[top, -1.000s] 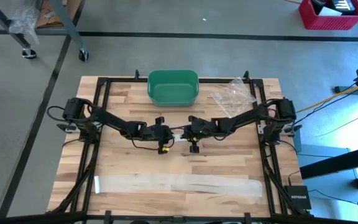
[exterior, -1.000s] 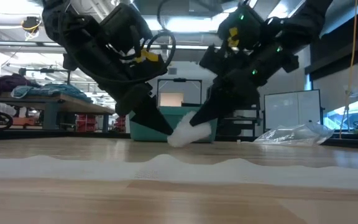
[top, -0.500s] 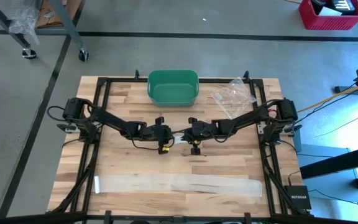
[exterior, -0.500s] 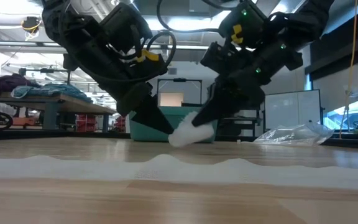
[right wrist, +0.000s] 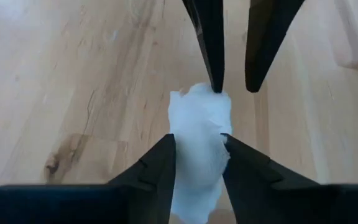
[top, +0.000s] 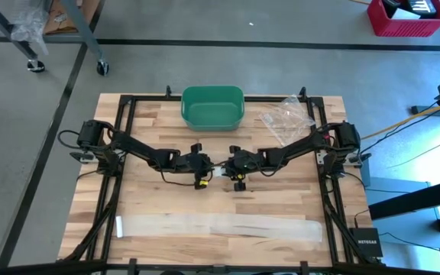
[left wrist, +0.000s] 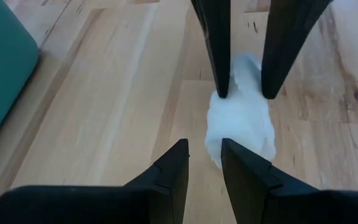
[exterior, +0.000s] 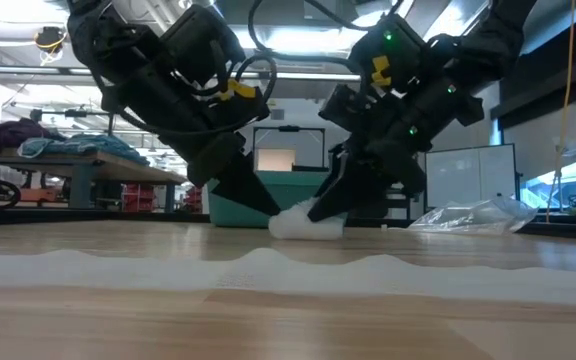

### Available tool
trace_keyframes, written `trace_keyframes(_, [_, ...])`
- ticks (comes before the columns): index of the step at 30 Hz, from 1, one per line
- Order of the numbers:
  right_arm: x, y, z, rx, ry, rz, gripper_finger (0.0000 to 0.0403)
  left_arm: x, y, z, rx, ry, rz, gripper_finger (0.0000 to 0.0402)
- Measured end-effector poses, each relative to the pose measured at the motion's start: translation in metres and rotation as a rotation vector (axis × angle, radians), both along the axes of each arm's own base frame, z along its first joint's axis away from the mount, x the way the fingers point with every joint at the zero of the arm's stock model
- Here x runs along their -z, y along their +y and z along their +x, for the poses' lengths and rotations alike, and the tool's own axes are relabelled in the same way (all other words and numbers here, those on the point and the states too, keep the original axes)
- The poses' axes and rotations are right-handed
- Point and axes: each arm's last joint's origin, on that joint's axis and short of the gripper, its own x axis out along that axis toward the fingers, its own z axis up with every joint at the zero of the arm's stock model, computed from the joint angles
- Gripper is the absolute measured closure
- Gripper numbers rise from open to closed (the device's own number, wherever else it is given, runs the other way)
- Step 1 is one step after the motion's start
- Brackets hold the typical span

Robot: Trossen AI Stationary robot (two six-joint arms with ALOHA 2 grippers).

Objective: Roll bandage
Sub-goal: Roll the top white bandage

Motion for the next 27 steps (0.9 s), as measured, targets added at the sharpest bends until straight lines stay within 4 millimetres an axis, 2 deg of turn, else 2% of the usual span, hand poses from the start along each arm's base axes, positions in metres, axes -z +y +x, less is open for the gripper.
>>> trace_keyframes(11, [-0.003,0.001,0.003,-0.037,-0.043,-0.016,0.0315,-0.001,-0.003,0.000,0.008,-0.004,-0.001,0.0314])
trace_keyframes(18, [-0.002,0.001,0.002,-0.039,-0.035,-0.017,0.0326,-0.015,-0.013,0.007,0.062,-0.044,0.027,0.0314])
trace_keyframes(27, [-0.002,0.001,0.002,-0.034,-0.031,-0.011,0.0326,0.006,-0.010,0.010,0.055,0.023,0.035,0.0314])
